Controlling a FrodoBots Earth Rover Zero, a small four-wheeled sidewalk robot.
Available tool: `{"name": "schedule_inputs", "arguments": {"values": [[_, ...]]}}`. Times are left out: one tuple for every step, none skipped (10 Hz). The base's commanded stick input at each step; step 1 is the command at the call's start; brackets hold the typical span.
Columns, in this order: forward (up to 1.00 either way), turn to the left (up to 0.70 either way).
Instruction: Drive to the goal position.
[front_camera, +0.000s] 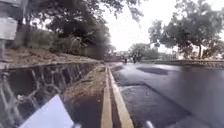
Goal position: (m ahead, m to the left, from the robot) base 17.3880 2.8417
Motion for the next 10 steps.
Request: {"name": "schedule_inputs", "arguments": {"values": [[0.50,0.00],[0.50,0.00],[0.50,0.00],[0.50,0.00],[0.50,0.00],[0.50,0.00],[0.50,0.00],[0.50,0.00],[0.50,0.00],[0.50,-0.08]]}}
